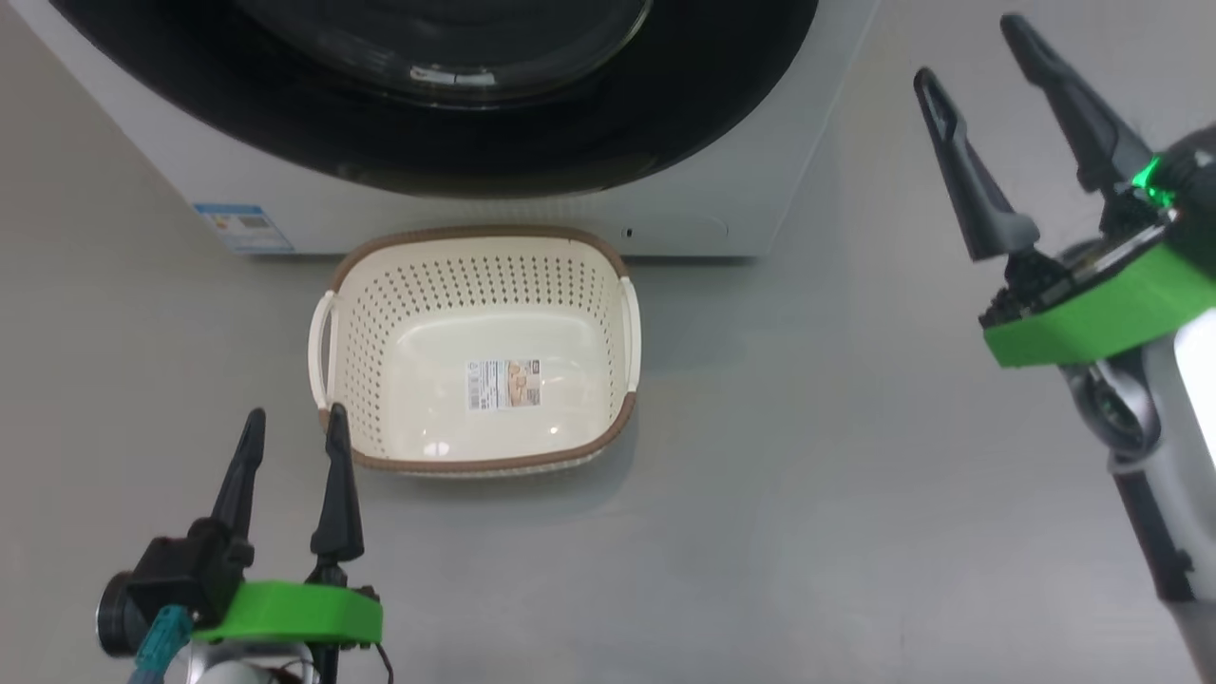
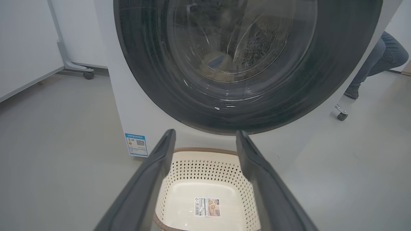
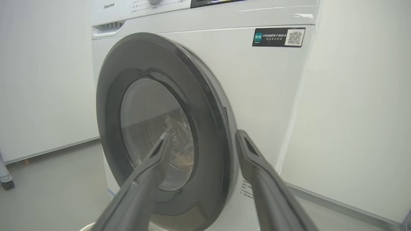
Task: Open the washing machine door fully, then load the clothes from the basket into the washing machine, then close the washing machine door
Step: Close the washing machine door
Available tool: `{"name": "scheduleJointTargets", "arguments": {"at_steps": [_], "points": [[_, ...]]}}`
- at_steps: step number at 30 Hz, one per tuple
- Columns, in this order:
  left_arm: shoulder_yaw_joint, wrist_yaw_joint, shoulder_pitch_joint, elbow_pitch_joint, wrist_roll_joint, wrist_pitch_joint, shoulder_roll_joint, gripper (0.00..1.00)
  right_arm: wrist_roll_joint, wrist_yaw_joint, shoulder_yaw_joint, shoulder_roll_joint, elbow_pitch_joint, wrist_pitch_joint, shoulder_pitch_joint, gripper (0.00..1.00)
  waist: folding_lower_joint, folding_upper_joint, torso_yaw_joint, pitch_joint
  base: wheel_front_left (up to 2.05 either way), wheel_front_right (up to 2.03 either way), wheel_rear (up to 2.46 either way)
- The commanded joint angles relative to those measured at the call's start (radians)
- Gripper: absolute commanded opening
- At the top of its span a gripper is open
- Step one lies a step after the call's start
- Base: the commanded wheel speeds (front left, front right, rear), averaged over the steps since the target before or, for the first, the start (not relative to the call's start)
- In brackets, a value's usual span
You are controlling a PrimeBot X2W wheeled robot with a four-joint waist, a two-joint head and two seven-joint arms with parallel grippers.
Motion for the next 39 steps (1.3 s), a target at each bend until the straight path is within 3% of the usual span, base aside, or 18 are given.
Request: {"name": "scheduleJointTargets", "arguments": {"at_steps": [1,13,21,39], "points": [[0.040,-0.003,0.010,-0.023,-0.011,-0.007,0.010,1.00,-0.008,-0.004,-0.008,0.003,-0.044,0.000,0.043,1.00,0.0001,-0.0001,-0.029,-0.087,0.00,0.00,0.00],[0.021,-0.017,0.086,0.014,-0.027,-0.007,0.010,1.00,-0.025,-0.004,-0.076,0.036,-0.111,0.000,0.331,1.00,0.0001,-0.0001,-0.074,-0.191,0.00,0.00,0.00],[0.025,-0.002,0.120,0.026,-0.023,-0.007,0.010,1.00,-0.055,-0.004,-0.147,0.073,-0.137,0.000,0.463,1.00,0.0001,-0.0001,-0.081,-0.237,0.00,0.00,0.00],[0.001,0.003,0.185,-0.027,-0.040,-0.007,0.010,1.00,-0.099,-0.004,-0.296,0.139,-0.060,0.000,0.684,1.00,0.0001,-0.0001,-0.048,-0.295,0.00,0.00,0.00]]}}
